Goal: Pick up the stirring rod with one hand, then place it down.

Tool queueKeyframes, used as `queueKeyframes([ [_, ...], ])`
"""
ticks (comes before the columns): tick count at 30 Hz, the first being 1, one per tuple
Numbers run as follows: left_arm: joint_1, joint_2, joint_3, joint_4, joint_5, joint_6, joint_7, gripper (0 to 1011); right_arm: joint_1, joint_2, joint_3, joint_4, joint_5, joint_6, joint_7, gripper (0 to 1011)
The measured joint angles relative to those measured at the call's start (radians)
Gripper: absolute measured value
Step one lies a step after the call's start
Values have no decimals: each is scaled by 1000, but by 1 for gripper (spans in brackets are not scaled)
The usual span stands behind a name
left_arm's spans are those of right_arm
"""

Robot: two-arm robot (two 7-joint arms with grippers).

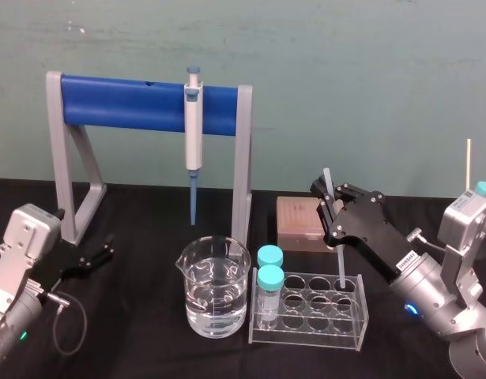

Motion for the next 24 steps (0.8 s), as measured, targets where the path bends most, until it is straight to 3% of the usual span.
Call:
queueKeyframes([
  [24,0,0,0,0,0,0,0,1000,23,11,-34,80,12,31,33,66],
])
